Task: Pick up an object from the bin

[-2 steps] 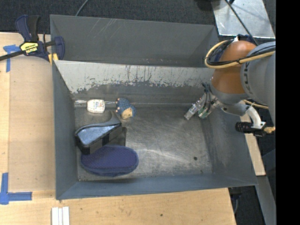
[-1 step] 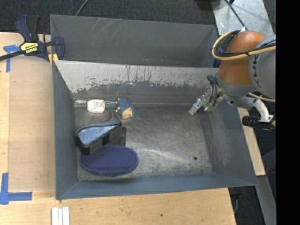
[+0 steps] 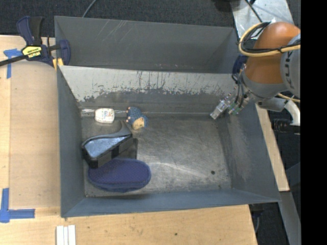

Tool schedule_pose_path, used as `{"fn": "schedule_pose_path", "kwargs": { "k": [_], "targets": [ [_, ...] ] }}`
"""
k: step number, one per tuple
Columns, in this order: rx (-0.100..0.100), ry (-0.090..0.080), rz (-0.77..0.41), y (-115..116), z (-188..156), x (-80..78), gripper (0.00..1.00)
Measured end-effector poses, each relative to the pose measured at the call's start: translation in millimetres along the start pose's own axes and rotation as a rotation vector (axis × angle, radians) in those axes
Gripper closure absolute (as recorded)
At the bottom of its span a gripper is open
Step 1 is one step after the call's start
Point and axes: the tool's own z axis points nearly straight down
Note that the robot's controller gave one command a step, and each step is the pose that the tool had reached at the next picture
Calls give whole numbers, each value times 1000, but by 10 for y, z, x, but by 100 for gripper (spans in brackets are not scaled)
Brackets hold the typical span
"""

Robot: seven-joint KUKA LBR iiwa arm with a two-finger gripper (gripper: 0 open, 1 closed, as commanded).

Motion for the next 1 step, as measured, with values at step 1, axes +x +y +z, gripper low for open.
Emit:
{"fn": "schedule_pose_path", "kwargs": {
  "k": [1],
  "targets": [
    [0, 0, -3, 2, -271, -19, 100]
  ]
}}
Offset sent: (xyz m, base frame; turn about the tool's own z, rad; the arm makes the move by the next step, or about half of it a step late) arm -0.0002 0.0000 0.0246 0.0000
